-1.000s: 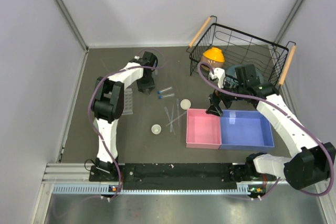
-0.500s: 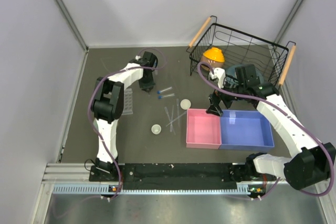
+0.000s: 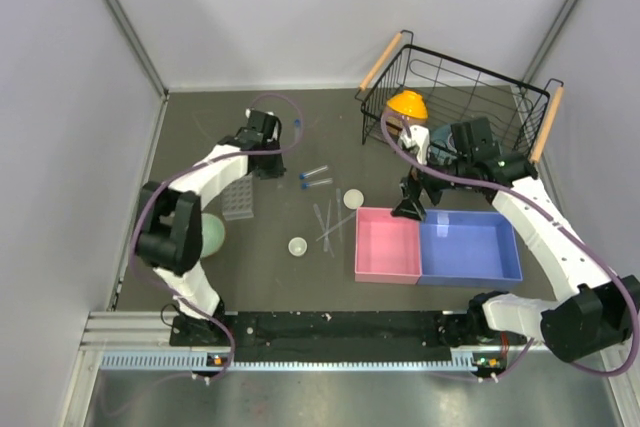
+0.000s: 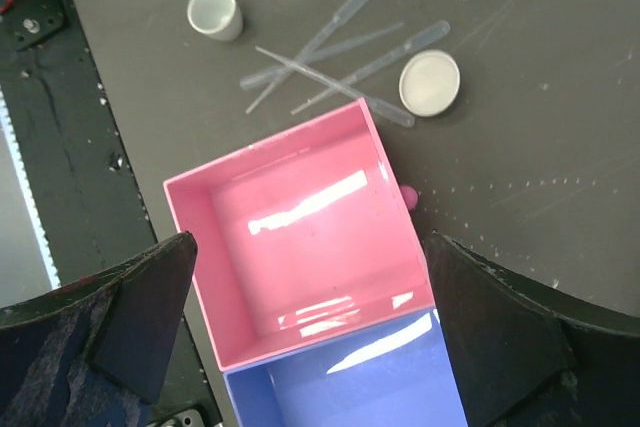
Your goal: Organize the chemistry lab equipment
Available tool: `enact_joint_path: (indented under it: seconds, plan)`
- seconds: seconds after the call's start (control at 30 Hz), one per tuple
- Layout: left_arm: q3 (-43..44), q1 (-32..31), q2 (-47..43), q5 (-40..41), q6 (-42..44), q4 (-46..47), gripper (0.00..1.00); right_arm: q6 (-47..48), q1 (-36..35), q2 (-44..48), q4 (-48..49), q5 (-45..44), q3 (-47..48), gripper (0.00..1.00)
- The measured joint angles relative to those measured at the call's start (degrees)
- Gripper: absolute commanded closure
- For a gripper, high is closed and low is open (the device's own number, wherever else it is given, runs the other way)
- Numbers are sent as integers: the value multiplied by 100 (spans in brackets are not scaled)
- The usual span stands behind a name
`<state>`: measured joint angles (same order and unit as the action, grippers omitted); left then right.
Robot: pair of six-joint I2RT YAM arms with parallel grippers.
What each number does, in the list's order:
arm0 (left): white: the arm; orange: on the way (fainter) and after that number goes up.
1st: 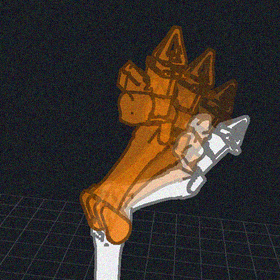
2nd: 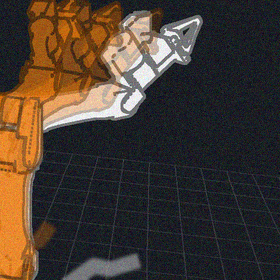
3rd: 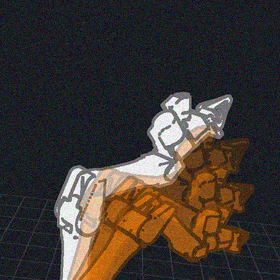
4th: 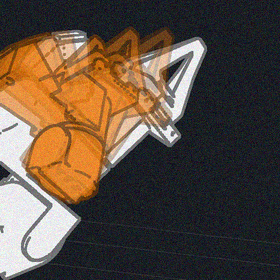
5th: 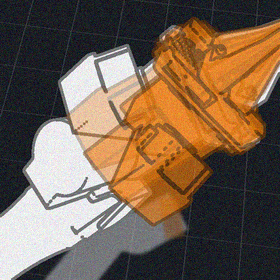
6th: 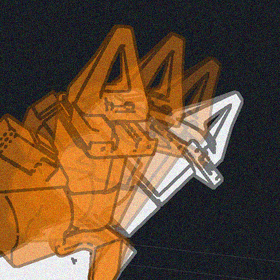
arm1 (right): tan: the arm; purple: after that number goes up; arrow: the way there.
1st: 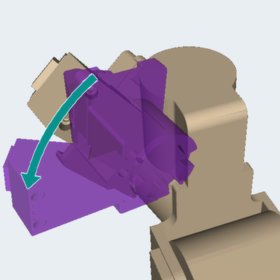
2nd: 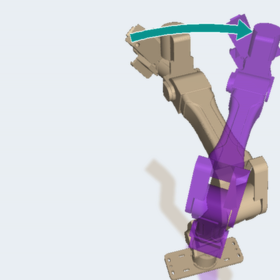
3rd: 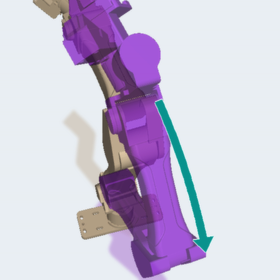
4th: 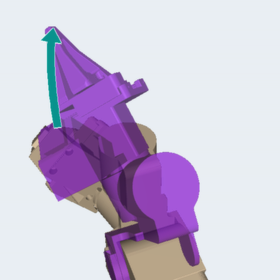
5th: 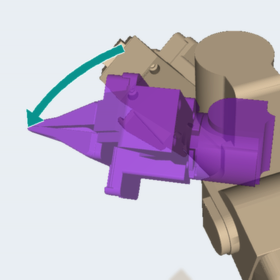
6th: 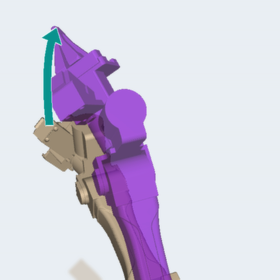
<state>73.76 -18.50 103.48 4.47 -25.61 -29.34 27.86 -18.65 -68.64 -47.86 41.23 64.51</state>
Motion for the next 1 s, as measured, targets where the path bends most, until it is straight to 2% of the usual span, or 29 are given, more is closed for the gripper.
enact_joint_path:
  seconds: [0.17, 0.33, 0.5, 0.6, 0.73, 1.0]
  plan:
    - [-1023, -363, -1547, -750, -11, 887, 90, -162, 0, -39, -31, 619, 372, 2]
    - [-1814, -1360, -2806, -1283, -575, 1996, 90, -684, -70, -260, 50, 1305, 667, 2]
    - [-2258, -2050, -3366, -1316, -1624, 3335, 90, -2076, -319, -326, 940, 1250, 511, 4]
    - [-2511, -2328, -3495, -1075, -2262, 4063, 90, -3136, -551, -284, 1679, 726, 251, 10]
    - [-2802, -2573, -3574, -680, -2870, 4570, 90, -4109, -855, -284, 2275, 168, 94, 23]
    - [-2909, -2699, -3687, -131, -3364, 4739, 90, -5077, -981, -520, 2927, -116, 37, 43]
